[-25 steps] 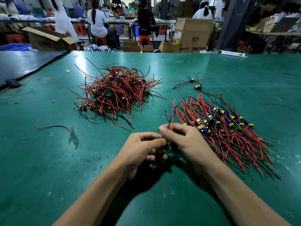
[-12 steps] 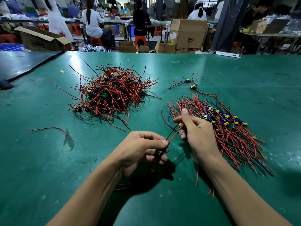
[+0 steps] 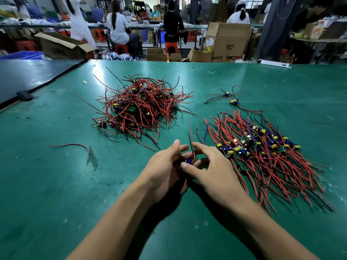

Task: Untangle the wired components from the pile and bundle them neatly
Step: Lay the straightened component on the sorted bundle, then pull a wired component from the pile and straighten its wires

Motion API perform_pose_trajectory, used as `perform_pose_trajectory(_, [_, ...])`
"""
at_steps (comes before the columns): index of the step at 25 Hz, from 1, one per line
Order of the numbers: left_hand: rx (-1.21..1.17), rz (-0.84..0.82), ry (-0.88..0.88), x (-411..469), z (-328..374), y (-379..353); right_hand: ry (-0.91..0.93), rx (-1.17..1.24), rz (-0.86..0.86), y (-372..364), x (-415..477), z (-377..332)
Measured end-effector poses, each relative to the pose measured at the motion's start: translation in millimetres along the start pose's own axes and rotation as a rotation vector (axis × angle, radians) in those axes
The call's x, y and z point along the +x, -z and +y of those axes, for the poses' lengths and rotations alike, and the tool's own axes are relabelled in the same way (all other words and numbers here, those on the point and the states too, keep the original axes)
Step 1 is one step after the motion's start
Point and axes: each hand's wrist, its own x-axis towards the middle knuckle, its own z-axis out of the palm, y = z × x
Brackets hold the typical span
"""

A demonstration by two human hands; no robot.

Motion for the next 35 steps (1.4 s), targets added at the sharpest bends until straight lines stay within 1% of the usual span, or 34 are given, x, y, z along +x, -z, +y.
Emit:
perform_pose_trajectory(2, [-0.031, -0.062, 0.012, 1.5, -0.9, -2.2, 0.076, 0.012, 0.055, -1.6, -1.4, -0.7])
perform_pose_trajectory(3, [0.004, -0.086, -0.005, 0.8, -3.1, -3.2, 0.111, -0.001, 0.101, 0.0, 0.0, -0.5])
perform_pose_trajectory(4, [0.085, -0.088, -0.053, 1.1, -5.5, -3.4, 0.132, -0.035, 0.148, 3.6, 2.0, 0.7])
perform_pose_trajectory(5, [0.225, -0.052, -0.144, 2.8, -6.9, -1.0, 0.13, -0.084, 0.186, 9.2, 4.5, 1.1])
perform_pose_trajectory(6, [0.375, 0.024, -0.257, 3.9, -6.1, 1.9, 0.103, -0.154, 0.215, 16.5, 7.4, 1.6])
perform_pose_trajectory(7, [0.474, 0.124, -0.357, 4.3, -3.5, 5.8, 0.067, -0.272, 0.239, 23.9, 9.9, 2.4])
perform_pose_trajectory(8, [0.506, 0.234, -0.422, 4.3, 1.3, 11.4, 0.04, -0.429, 0.269, 27.1, 10.0, 1.8])
perform_pose_trajectory(9, [0.49, 0.344, -0.459, 4.2, 7.2, 18.4, 0.053, -0.588, 0.315, 25.8, 8.1, 0.4])
perform_pose_trajectory(10, [0.457, 0.452, -0.471, 5.5, 12.7, 26.6, 0.107, -0.705, 0.362, 19.8, 6.0, -2.2])
perform_pose_trajectory(11, [0.407, 0.542, -0.462, 7.1, 17.6, 34.7, 0.197, -0.756, 0.377, 10.6, 5.1, -6.9])
perform_pose_trajectory(12, [0.351, 0.611, -0.45, 8.7, 21.5, 40.6, 0.285, -0.744, 0.329, -0.7, 7.0, -12.2])
perform_pose_trajectory(13, [0.296, 0.662, -0.452, 9.6, 24.0, 45.9, 0.335, -0.674, 0.217, -14.3, 12.3, -19.0])
perform_pose_trajectory(15, [0.256, 0.759, -0.495, 13.6, 27.4, 55.7, 0.334, -0.475, -0.01, -44.9, 35.0, -36.4])
perform_pose_trajectory(16, [0.268, 0.805, -0.516, 14.7, 28.7, 58.3, 0.325, -0.418, -0.07, -61.1, 50.8, -45.3])
perform_pose_trajectory(17, [0.274, 0.842, -0.537, 14.4, 30.2, 60.4, 0.32, -0.414, -0.102, -78.9, 69.0, -53.3])
perform_pose_trajectory(18, [0.264, 0.86, -0.558, 13.0, 31.2, 60.6, 0.309, -0.463, -0.135, -96.4, 86.8, -60.7])
perform_pose_trajectory(20, [0.216, 0.846, -0.59, 10.6, 32.3, 59.3, 0.252, -0.67, -0.235, -126.3, 116.5, -67.6])
perform_pose_trajectory(22, [0.234, 0.824, -0.592, 11.9, 31.4, 60.0, 0.186, -0.805, -0.269, -141.2, 133.7, -62.6])
perform_pose_trajectory(23, [0.26, 0.821, -0.587, 13.0, 30.7, 61.4, 0.186, -0.807, -0.234, -142.8, 138.6, -58.5])
perform_pose_trajectory(26, [0.307, 0.792, -0.592, 14.5, 28.5, 62.0, 0.258, -0.687, -0.115, -131.3, 150.6, -51.3])
perform_pose_trajectory(28, [0.328, 0.786, -0.589, 15.4, 29.0, 61.9, 0.232, -0.565, -0.039, -116.8, 158.5, -53.4])
perform_pose_trajectory(31, [0.336, 0.797, -0.606, 19.1, 28.3, 62.9, 0.163, -0.325, 0.032, -94.5, 179.0, -71.3])
perform_pose_trajectory(35, [0.342, 0.822, -0.632, 19.0, 26.1, 60.6, 0.205, -0.13, 0.237, -67.4, 191.8, -101.4])
